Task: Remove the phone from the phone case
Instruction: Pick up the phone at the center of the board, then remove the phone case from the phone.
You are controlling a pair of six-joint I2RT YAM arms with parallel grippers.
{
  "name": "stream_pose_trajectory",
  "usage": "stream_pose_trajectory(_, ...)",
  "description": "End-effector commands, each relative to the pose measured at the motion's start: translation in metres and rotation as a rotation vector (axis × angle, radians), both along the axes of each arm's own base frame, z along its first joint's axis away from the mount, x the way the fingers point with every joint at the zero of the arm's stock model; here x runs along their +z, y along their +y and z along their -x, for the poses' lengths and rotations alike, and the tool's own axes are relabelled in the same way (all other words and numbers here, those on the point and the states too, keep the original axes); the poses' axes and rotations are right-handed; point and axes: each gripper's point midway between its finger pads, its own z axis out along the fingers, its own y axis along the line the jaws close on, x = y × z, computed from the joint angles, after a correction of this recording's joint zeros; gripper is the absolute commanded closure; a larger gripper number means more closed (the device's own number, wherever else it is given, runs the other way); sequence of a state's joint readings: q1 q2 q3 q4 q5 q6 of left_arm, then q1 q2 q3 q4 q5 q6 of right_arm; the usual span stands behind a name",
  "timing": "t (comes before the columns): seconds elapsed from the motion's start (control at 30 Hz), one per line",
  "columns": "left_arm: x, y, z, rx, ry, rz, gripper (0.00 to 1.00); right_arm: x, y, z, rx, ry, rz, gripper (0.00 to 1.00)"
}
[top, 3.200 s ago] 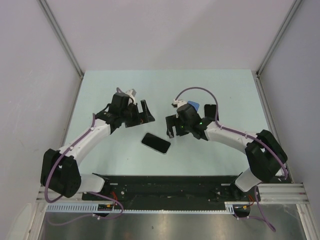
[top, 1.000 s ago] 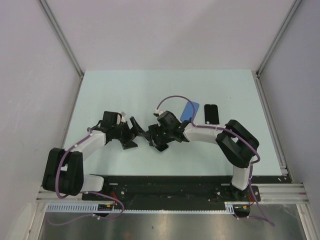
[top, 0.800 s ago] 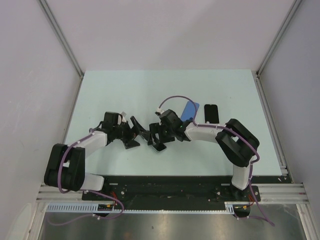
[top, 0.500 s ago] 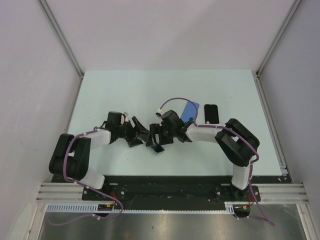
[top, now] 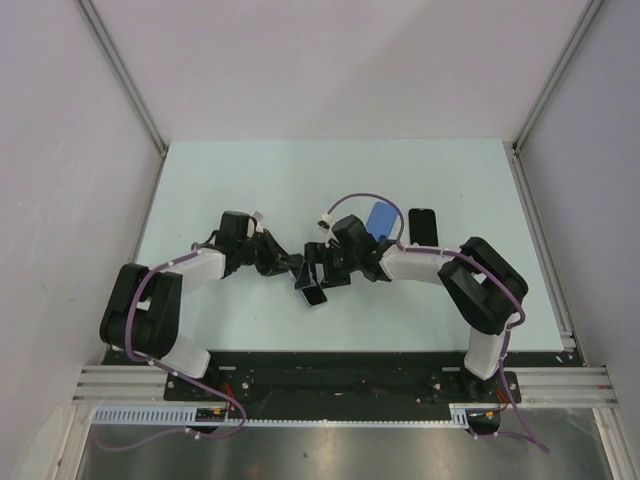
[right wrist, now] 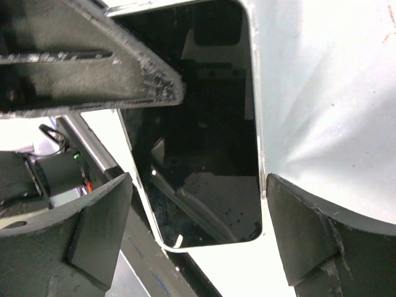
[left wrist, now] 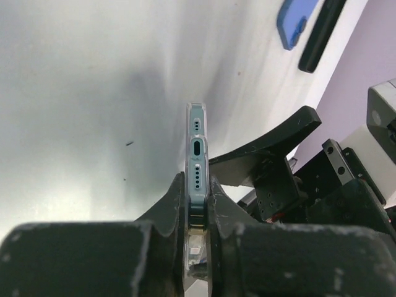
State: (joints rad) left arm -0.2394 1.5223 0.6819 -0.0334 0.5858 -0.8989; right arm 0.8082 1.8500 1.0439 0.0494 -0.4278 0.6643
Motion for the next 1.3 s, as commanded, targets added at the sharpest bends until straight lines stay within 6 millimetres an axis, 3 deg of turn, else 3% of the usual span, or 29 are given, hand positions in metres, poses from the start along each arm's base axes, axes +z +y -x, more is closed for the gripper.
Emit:
stream_pose_trajectory(0.0,0.074,-0.010,-0.026,-0.060,-0.212,0.094,1.00,0.050,-0.003,0.017,0.092,-0.027,-0.100,0.06)
stream_pose_trajectory(0.17,0.121,-0.011,-0.025,-0.139,-0.291,0.217,1.00,0.110,-0.008,0.004,0.040,-0.078,-0.279,0.06)
stream_pose_trajectory(0.2,0.138,-0.014,-0.024,-0.176,-0.335,0.262,1.00,0.128,-0.011,0.003,0.027,-0.105,-0.327,0.06)
stream_pose_trajectory(0.3,0.166,-0.017,-0.025,-0.199,-0.401,0.346,1.00,0.154,-0.020,-0.006,-0.045,-0.130,-0.425,0.07)
stream_pose_trajectory(0.4,0.193,-0.015,-0.023,-0.181,-0.441,0.430,1.00,0.165,-0.031,-0.023,-0.149,-0.139,-0.459,0.10)
stream_pose_trajectory(0.5,0.207,-0.013,-0.024,-0.171,-0.463,0.474,1.00,0.181,-0.030,-0.024,-0.146,-0.153,-0.525,0.12)
stream_pose_trajectory(0.63,0.222,-0.011,-0.025,-0.160,-0.492,0.515,1.00,0.186,-0.032,-0.018,-0.138,-0.146,-0.559,0.16)
stream_pose_trajectory(0.73,0.228,-0.009,-0.025,-0.150,-0.504,0.532,1.00,0.188,-0.037,-0.015,-0.150,-0.131,-0.596,0.29)
stream_pose_trajectory(0.77,0.229,-0.009,-0.025,-0.147,-0.512,0.534,1.00,0.192,-0.040,-0.014,-0.153,-0.134,-0.615,0.42)
stream_pose_trajectory(0.83,0.231,-0.009,-0.024,-0.142,-0.509,0.544,1.00,0.198,-0.043,-0.012,-0.160,-0.120,-0.671,0.58)
stream_pose_trajectory(0.87,0.231,-0.009,-0.024,-0.143,-0.514,0.546,1.00,0.201,-0.045,-0.012,-0.167,-0.115,-0.691,0.75)
stream_pose_trajectory(0.97,0.230,-0.008,-0.023,-0.139,-0.514,0.551,1.00,0.210,-0.047,-0.012,-0.175,-0.114,-0.748,1.00)
stream_pose_trajectory(1.13,0.230,-0.009,-0.020,-0.139,-0.514,0.558,1.00,0.220,-0.046,-0.018,-0.196,-0.147,-0.809,1.00)
stream_pose_trajectory(1.2,0.229,-0.009,-0.019,-0.135,-0.508,0.568,1.00,0.235,-0.045,-0.016,-0.178,-0.161,-0.878,0.81)
stream_pose_trajectory(1.27,0.231,-0.008,-0.018,-0.139,-0.517,0.580,1.00,0.234,-0.042,-0.017,-0.167,-0.143,-0.905,0.67)
